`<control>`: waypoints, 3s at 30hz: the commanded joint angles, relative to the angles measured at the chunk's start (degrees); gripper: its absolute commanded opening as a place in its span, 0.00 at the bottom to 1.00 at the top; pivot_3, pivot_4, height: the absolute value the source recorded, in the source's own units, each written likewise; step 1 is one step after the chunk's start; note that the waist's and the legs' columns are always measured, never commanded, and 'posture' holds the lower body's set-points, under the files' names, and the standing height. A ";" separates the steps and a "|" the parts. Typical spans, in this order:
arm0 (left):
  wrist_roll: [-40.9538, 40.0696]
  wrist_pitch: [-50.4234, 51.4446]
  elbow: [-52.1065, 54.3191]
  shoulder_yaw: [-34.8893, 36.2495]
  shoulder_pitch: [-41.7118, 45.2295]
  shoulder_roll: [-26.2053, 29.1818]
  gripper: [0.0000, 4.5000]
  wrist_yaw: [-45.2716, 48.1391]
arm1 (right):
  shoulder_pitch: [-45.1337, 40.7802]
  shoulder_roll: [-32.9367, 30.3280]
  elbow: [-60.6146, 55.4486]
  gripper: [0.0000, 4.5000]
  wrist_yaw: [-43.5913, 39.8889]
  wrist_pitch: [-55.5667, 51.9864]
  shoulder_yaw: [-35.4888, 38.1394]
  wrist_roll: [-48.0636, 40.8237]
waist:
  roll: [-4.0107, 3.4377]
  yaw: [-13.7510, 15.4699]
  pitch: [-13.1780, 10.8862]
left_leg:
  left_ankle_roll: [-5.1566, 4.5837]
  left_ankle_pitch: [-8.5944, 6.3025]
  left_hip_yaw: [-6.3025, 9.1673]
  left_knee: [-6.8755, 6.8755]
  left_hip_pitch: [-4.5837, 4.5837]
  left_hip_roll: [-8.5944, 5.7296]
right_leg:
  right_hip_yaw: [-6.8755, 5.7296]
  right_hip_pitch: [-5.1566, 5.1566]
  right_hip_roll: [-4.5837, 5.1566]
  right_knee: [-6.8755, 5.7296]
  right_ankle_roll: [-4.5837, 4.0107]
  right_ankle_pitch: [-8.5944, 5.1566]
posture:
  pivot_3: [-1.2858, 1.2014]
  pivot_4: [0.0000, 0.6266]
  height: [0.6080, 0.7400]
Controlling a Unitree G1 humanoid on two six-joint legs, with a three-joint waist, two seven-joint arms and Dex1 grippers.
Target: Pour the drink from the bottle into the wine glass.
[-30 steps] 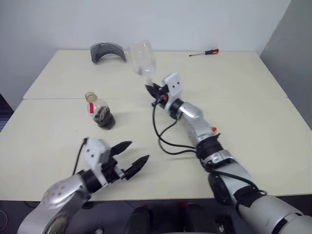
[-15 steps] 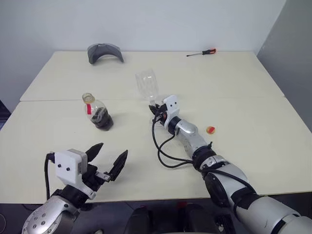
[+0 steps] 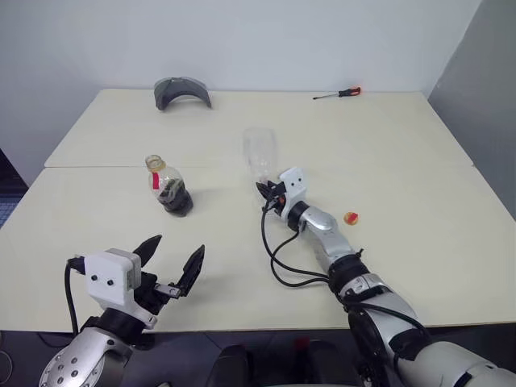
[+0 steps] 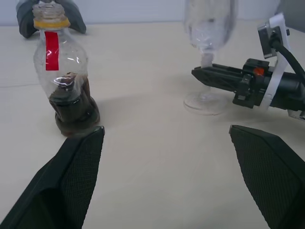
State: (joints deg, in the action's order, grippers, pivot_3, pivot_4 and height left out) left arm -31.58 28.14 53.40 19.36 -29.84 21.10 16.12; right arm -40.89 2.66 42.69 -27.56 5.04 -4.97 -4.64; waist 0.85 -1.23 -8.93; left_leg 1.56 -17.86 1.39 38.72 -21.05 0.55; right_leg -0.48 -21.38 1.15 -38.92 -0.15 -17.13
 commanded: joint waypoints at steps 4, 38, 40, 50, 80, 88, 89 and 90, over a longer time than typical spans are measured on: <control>0.06 -1.85 -1.10 -0.39 1.62 0.31 1.00 1.64 | 4.96 -1.46 -12.43 0.03 -0.19 -13.09 -2.57 0.53 | -0.01 -0.06 0.00 | -0.03 -0.02 0.00 -0.07 0.18 0.00 | 0.00 0.08 0.00 -0.05 -0.05 -0.09 | 0.52 0.24 1.00; -0.27 1.74 -2.40 -2.04 10.34 1.82 1.00 -1.31 | -1.00 1.01 -5.13 1.00 -1.45 -3.80 -1.28 -0.07 | -0.06 -0.50 -0.18 | 0.05 0.03 -0.07 -0.59 0.18 0.03 | 0.05 -0.17 -0.03 -0.02 -0.14 -0.14 | 0.52 0.24 1.00; -0.16 1.71 -2.57 -2.22 10.60 1.73 1.00 -1.31 | 0.77 0.36 -8.97 1.00 -2.69 -5.93 -1.48 -0.85 | -0.05 -0.49 -0.18 | 0.05 0.03 -0.06 -0.59 0.18 0.03 | 0.04 -0.17 -0.03 -0.02 -0.14 -0.14 | 0.52 0.24 1.00; 2.27 2.59 -3.90 -0.28 7.75 -1.95 1.00 -7.21 | 19.32 -21.91 -44.36 1.00 -17.35 -24.70 0.16 -7.86 | -0.02 0.24 -0.32 | 0.03 0.01 -0.04 -0.62 0.11 -0.02 | 0.04 -0.14 0.02 0.14 -0.09 -0.17 | 0.52 0.24 1.00; 15.25 -13.12 -33.14 -0.17 25.68 -3.89 1.00 -6.94 | 23.05 -30.26 -70.23 1.00 -20.11 -44.96 4.61 -40.78 | 0.70 0.80 -1.03 | 0.06 0.02 0.08 -0.66 0.12 0.02 | -0.08 -0.12 -0.07 0.10 -0.05 -0.18 | 0.52 0.24 1.00; 14.84 -17.53 -41.28 -1.38 29.18 -2.30 1.00 -0.37 | 23.75 -31.00 -70.98 1.00 -19.19 -43.87 3.82 -39.50 | 0.69 1.10 -1.03 | 0.06 0.02 0.07 -0.67 0.10 0.01 | -0.08 -0.14 -0.04 0.12 -0.05 -0.18 | 0.52 0.24 1.00; 15.28 -18.12 -42.47 -1.50 29.98 -2.00 1.00 -0.05 | 23.87 -30.99 -71.00 1.00 -19.12 -43.63 3.63 -39.14 | 0.69 1.11 -1.04 | 0.06 0.02 0.08 -0.67 0.10 0.02 | -0.09 -0.14 -0.04 0.12 -0.05 -0.18 | 0.52 0.24 1.00; 15.60 -18.71 -43.68 -1.38 31.00 -1.73 1.00 0.06 | 23.86 -30.77 -71.09 1.00 -18.88 -43.57 3.50 -39.00 | 0.70 1.11 -1.04 | 0.06 0.02 0.08 -0.66 0.10 0.02 | -0.09 -0.13 -0.04 0.12 -0.05 -0.18 | 0.52 0.24 1.00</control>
State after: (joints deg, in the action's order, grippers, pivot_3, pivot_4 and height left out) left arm -16.48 11.55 10.11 17.74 -0.05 18.38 15.69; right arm -16.90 -28.12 -26.56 -46.61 -39.86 -1.51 -43.80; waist 1.54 -0.12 -9.97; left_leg 1.61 -17.83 1.47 38.06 -20.95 0.57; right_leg -0.57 -21.52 1.11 -38.82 -0.20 -17.31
